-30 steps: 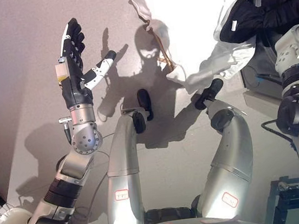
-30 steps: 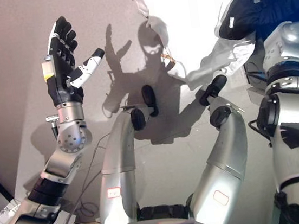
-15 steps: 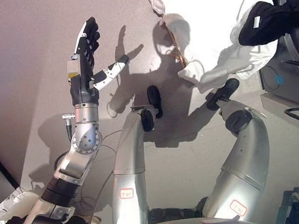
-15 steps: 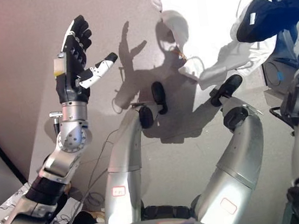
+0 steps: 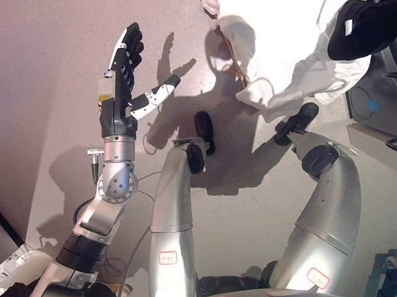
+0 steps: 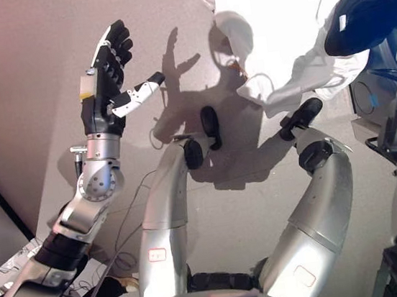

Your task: Put the clothes in the basket into the washing machine.

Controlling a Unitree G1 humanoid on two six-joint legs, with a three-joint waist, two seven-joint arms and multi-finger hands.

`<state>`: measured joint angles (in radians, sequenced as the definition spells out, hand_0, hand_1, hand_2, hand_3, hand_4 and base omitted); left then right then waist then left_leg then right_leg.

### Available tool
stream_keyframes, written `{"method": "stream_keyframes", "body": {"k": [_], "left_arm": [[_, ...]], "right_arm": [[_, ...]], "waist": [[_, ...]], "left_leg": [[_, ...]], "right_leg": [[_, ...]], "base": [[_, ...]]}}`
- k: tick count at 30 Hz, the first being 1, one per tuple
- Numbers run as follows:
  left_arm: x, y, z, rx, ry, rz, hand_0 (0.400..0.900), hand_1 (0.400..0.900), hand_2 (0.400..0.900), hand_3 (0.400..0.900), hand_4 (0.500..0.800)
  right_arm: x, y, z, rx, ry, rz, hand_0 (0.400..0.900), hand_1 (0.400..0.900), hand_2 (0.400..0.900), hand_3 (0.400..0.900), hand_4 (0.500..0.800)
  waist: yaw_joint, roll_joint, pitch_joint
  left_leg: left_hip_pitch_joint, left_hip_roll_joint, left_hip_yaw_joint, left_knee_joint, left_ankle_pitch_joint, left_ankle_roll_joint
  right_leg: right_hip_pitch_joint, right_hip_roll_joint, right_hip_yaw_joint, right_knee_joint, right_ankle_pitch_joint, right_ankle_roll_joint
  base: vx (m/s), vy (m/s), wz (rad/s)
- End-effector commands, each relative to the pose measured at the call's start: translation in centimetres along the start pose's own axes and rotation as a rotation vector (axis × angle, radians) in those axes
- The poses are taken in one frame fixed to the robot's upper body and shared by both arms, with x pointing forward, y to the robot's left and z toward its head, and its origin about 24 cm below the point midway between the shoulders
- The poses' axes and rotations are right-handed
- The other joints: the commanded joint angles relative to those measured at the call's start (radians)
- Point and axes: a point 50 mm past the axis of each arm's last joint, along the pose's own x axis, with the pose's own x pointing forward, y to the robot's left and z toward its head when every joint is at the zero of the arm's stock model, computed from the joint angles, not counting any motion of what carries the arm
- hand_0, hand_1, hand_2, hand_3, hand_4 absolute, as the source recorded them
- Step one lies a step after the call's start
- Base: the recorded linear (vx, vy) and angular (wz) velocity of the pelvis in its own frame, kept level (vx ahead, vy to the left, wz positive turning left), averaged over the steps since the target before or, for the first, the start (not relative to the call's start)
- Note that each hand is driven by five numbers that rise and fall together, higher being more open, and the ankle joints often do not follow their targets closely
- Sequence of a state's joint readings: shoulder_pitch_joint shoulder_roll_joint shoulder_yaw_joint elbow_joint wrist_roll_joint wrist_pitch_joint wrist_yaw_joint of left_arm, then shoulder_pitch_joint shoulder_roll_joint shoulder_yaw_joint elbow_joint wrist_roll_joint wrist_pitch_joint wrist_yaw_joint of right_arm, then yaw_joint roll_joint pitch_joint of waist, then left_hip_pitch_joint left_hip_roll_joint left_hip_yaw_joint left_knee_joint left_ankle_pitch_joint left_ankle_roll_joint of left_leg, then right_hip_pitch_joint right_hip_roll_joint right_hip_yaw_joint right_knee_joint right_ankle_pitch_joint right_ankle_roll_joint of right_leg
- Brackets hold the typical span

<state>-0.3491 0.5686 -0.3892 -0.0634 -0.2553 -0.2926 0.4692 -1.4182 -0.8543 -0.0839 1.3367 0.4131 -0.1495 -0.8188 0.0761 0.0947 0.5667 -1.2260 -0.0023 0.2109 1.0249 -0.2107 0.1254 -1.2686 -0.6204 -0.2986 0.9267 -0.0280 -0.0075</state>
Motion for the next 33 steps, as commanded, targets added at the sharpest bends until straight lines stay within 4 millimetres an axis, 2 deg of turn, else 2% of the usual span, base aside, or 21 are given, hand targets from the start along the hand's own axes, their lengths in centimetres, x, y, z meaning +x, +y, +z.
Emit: {"method": "stream_keyframes", "body": {"k": [1, 6, 8, 9, 11, 12, 13, 14, 15, 16, 17, 18, 23, 27, 33], "left_arm": [[-0.7, -0.5, 1.3, -0.124, -0.094, 0.044, 0.9, 0.9, 0.9, 0.9, 0.8], [-0.6, -0.3, 1.6, -0.124, -0.11, 0.056, 0.9, 0.9, 0.9, 0.9, 0.8], [-0.4, -0.1, 1.8, -0.119, -0.123, 0.095, 0.9, 0.9, 0.9, 0.9, 0.8], [-0.5, 0.0, 1.7, -0.115, -0.121, 0.097, 0.9, 0.9, 0.9, 0.9, 0.8], [-0.4, 0.3, 1.7, -0.109, -0.123, 0.149, 0.9, 0.9, 0.9, 0.9, 0.8], [-0.5, 0.3, 1.6, -0.104, -0.121, 0.15, 0.9, 0.9, 0.9, 0.9, 0.8], [-0.4, 0.6, 1.7, -0.105, -0.13, 0.188, 0.9, 0.9, 0.9, 0.9, 0.8], [-0.4, 0.7, 1.8, -0.102, -0.132, 0.203, 0.9, 0.9, 0.9, 0.9, 0.8], [-0.5, 0.7, 1.7, -0.097, -0.129, 0.203, 0.9, 0.9, 0.9, 0.9, 0.8], [-0.5, 0.8, 1.6, -0.108, -0.122, 0.231, 0.9, 0.9, 0.9, 0.9, 0.8], [-0.6, 0.8, 1.5, -0.102, -0.117, 0.23, 0.9, 0.9, 0.9, 0.9, 0.8], [-0.8, 0.9, 1.2, -0.114, -0.1, 0.263, 0.9, 0.9, 0.9, 0.9, 0.8], [-1.9, 0.8, 0.2, -0.142, -0.029, 0.298, 0.9, 0.9, 0.9, 0.9, 0.8], [-3.1, 1.3, -1.1, -0.154, 0.046, 0.308, 0.9, 0.9, 0.9, 0.9, 0.8], [-3.3, 1.7, -1.9, -0.193, 0.074, 0.319, 0.9, 0.9, 0.9, 0.9, 0.8]], "right_arm": [[0.8, -1.8, -0.6, -0.073, -0.151, -0.025, 0.9, 0.9, 0.9, 0.9, 0.8], [-1.2, -0.2, -1.2, -0.102, -0.252, 0.041, 0.9, 0.9, 0.9, 0.9, 0.8], [-3.6, 1.2, -1.9, -0.076, -0.313, 0.106, 0.9, 0.9, 0.9, 0.9, 0.8], [-3.9, 1.2, -2.2, -0.08, -0.313, 0.104, 0.9, 0.9, 0.9, 0.9, 0.8], [-7.4, 2.6, -2.5, -0.059, -0.427, 0.186, 0.9, 0.9, 0.9, 0.9, 0.8], [-7.7, 2.6, -2.8, -0.065, -0.427, 0.184, 0.9, 0.9, 0.9, 0.9, 0.8], [-10.1, 3.0, -2.5, -0.01, -0.497, 0.233, 0.9, 0.9, 0.9, 0.9, 0.8], [-11.2, 2.9, -3.3, -0.008, -0.49, 0.251, 0.9, 0.9, 0.9, 0.9, 0.8], [-11.4, 2.7, -3.5, -0.012, -0.487, 0.251, 0.9, 0.9, 0.9, 0.9, 0.8], [-13.3, 2.5, -3.8, 0.049, -0.488, 0.287, 0.9, 0.9, 0.9, 0.9, 0.8], [-13.5, 2.3, -4.1, 0.044, -0.484, 0.287, 0.9, 0.9, 0.9, 0.9, 0.8], [-15.1, 1.5, -4.9, 0.078, -0.476, 0.328, 0.9, 0.9, 0.9, 0.9, 0.8], [-19.8, -1.8, -6.5, 0.209, -0.441, 0.551, 0.9, 0.9, 0.9, 0.9, 0.8], [-21.9, -4.0, -8.6, 0.262, -0.315, 0.788, 0.9, 0.9, 0.9, 0.9, 0.8], [-22.9, -5.0, -11.1, 0.264, -0.163, 0.911, 0.9, 0.9, 0.9, 0.9, 0.8]], "waist": [[-0.019, 0.071, -0.191], [-0.024, 0.073, -0.185], [-0.043, 0.067, -0.176], [-0.045, 0.064, -0.176], [-0.068, 0.059, -0.166], [-0.069, 0.056, -0.167], [-0.089, 0.054, -0.159], [-0.097, 0.049, -0.157], [-0.098, 0.045, -0.159], [-0.116, 0.039, -0.152], [-0.116, 0.035, -0.154], [-0.134, 0.029, -0.144], [-0.177, -0.004, -0.14], [-0.204, -0.034, -0.152], [-0.23, -0.05, -0.176]], "left_leg": [[0.005, -0.036, -0.082, -0.127, 0.009, -0.026], [0.007, -0.034, -0.08, -0.123, 0.009, -0.024], [0.01, -0.031, -0.077, -0.125, 0.01, -0.022], [0.012, -0.03, -0.077, -0.126, 0.011, -0.022], [0.02, -0.026, -0.071, -0.134, 0.009, -0.02], [0.023, -0.025, -0.071, -0.135, 0.01, -0.02], [0.027, -0.024, -0.068, -0.142, 0.007, -0.017], [0.03, -0.024, -0.069, -0.145, 0.007, -0.017], [0.033, -0.024, -0.07, -0.147, 0.008, -0.017], [0.034, -0.02, -0.067, -0.153, 0.007, -0.016], [0.037, -0.02, -0.067, -0.155, 0.008, -0.016], [0.036, -0.018, -0.066, -0.159, 0.008, -0.014], [0.042, -0.009, -0.059, -0.162, 0.006, -0.008], [0.06, 0.003, -0.056, -0.167, -0.001, -0.009], [0.121, 0.022, -0.048, -0.229, -0.006, -0.013]], "right_leg": [[-0.227, 0.037, 0.033, 0.191, -0.09, 0.092], [-0.217, 0.042, 0.028, 0.192, -0.09, 0.088], [-0.206, 0.05, 0.023, 0.184, -0.085, 0.089], [-0.203, 0.051, 0.022, 0.182, -0.084, 0.089], [-0.191, 0.06, 0.015, 0.17, -0.082, 0.088], [-0.187, 0.061, 0.013, 0.168, -0.082, 0.088], [-0.178, 0.069, 0.004, 0.156, -0.079, 0.089], [-0.17, 0.073, -0.001, 0.148, -0.079, 0.09], [-0.166, 0.074, -0.003, 0.146, -0.078, 0.09], [-0.158, 0.078, -0.009, 0.136, -0.079, 0.09], [-0.154, 0.079, -0.011, 0.134, -0.078, 0.09], [-0.151, 0.086, -0.015, 0.127, -0.08, 0.09], [-0.142, 0.101, -0.021, 0.122, -0.082, 0.084], [-0.114, 0.117, -0.034, 0.099, -0.077, 0.086], [-0.05, 0.138, -0.057, 0.043, -0.067, 0.101]], "base": [[0.0, 0.0, 0.0], [0.0, 0.028, -0.06], [0.0, 0.053, -0.18], [-0.01, 0.037, -0.15], [-0.01, 0.064, -0.21], [-0.01, 0.084, -0.28], [-0.01, 0.055, -0.2], [-0.01, 0.054, -0.2], [-0.02, 0.047, -0.18], [-0.01, 0.03, -0.13], [-0.02, 0.063, -0.23], [-0.02, 0.048, -0.16], [-0.01, 0.045, -0.17], [-0.01, 0.01, -0.12], [0.0, 0.023, -0.07]]}}
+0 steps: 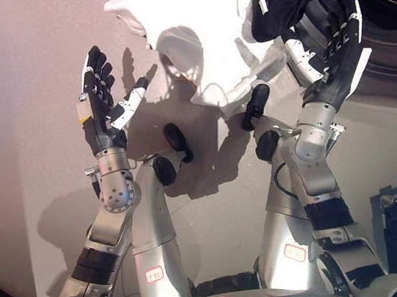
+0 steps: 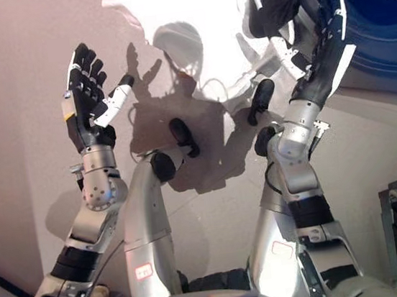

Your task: Put the clothes in the basket into the washing machine.

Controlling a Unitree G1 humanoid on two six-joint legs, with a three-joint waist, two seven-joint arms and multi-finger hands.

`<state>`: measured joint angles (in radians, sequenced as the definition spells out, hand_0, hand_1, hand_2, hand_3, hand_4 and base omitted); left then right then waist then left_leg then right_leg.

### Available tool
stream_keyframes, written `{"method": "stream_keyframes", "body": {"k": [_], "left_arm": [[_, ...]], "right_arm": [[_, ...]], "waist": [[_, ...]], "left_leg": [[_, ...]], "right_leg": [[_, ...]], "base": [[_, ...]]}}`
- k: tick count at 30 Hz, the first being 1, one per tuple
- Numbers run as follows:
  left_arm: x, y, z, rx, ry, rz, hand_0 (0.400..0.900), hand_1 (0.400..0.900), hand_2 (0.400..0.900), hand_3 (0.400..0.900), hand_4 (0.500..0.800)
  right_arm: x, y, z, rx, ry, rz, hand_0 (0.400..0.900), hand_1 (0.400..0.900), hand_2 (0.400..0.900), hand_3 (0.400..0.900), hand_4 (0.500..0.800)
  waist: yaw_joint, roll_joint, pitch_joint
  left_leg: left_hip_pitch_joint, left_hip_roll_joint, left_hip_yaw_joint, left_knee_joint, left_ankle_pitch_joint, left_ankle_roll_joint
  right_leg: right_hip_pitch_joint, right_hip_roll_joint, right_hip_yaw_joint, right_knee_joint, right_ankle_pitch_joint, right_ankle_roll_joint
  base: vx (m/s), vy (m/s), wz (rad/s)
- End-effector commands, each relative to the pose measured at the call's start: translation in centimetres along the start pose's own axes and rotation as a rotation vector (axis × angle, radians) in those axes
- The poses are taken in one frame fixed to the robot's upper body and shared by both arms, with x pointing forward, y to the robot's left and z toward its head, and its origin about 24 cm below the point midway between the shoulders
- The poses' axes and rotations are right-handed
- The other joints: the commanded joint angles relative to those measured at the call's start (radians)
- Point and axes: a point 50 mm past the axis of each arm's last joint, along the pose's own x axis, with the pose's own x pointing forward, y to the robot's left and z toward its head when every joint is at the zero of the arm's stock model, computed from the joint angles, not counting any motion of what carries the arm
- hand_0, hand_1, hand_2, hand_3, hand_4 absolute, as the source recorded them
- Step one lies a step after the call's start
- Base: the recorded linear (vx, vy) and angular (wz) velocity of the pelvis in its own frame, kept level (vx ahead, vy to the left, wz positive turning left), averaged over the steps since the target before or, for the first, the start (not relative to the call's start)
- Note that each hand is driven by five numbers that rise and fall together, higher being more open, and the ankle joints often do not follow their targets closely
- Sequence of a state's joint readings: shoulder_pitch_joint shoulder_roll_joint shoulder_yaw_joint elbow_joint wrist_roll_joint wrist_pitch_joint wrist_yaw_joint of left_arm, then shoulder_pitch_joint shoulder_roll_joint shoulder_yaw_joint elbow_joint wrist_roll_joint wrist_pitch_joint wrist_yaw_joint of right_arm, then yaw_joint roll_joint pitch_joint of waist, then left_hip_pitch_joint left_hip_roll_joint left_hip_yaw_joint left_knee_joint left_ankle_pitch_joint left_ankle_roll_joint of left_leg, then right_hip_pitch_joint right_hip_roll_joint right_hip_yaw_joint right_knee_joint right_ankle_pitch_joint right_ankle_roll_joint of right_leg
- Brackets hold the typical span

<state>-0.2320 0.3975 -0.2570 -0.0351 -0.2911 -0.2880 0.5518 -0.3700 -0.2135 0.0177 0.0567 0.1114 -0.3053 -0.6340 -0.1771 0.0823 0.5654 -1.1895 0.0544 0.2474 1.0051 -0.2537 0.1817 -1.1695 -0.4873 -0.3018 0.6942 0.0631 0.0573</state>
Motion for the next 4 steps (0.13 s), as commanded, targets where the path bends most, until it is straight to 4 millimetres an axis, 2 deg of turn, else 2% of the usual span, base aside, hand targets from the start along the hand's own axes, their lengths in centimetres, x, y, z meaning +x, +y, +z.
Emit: {"method": "stream_keyframes", "body": {"k": [1, 4], "left_arm": [[-0.85, 0.85, 0.32, -0.076, -0.056, 0.036, 0.9, 0.9, 0.9, 0.9, 0.8], [-0.66, 0.71, 0.21, -0.091, -0.056, 0.034, 0.9, 0.9, 0.9, 0.9, 0.8]], "right_arm": [[-0.6, 0.24, 1.22, 0.104, -0.088, 0.091, 0.9, 0.9, 0.9, 0.9, 0.8], [-0.94, 0.6, 0.35, 0.125, -0.035, 0.127, 0.9, 0.9, 0.9, 0.9, 0.8]], "waist": [[0.019, -0.038, -0.177], [0.013, -0.043, -0.186]], "left_leg": [[0.1, -0.032, -0.084, -0.225, 0.037, -0.069], [0.137, -0.026, -0.081, -0.256, 0.035, -0.068]], "right_leg": [[-0.138, 0.008, -0.059, 0.266, -0.155, 0.04], [-0.106, 0.013, -0.068, 0.242, -0.145, 0.05]], "base": [[0.01, 0.029, -0.05], [0.0, 0.008, -0.01]]}}
